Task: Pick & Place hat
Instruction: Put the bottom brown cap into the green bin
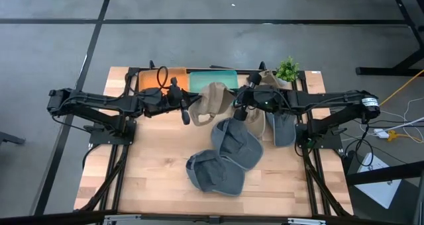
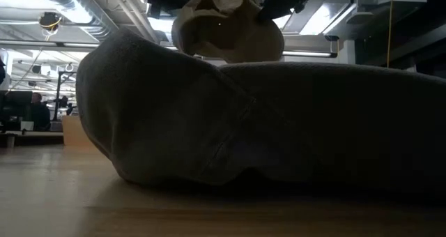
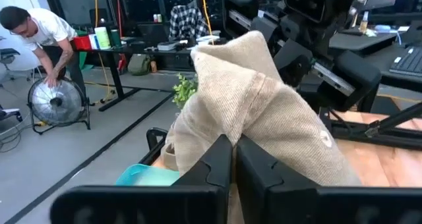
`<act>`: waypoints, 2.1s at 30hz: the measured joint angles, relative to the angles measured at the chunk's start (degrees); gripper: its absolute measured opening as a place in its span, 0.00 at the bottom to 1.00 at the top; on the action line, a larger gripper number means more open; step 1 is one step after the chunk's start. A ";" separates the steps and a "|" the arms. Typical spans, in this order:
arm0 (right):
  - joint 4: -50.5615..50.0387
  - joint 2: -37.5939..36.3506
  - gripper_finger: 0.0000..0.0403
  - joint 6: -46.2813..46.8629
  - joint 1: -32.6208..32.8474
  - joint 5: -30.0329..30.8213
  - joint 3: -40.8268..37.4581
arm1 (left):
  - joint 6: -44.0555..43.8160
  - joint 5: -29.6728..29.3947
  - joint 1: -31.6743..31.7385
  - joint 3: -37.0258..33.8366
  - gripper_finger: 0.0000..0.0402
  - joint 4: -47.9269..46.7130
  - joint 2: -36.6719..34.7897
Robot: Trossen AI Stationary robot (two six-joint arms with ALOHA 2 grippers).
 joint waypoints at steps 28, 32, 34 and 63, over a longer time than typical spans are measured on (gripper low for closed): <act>1.90 0.00 0.08 -0.20 0.00 -0.42 0.00 | 3.33 -3.56 1.44 0.00 0.62 -19.97 -7.23; 2.10 0.00 0.04 -0.20 0.00 -2.92 0.00 | 3.68 -2.21 2.86 0.00 0.62 -19.80 -7.26; 2.90 0.00 0.03 -0.24 0.00 -5.53 0.00 | 2.42 2.04 4.25 0.00 0.62 -19.54 -7.26; 8.20 0.00 0.03 -2.99 0.02 -6.34 0.00 | -4.96 15.45 9.26 0.00 0.03 -12.81 -1.88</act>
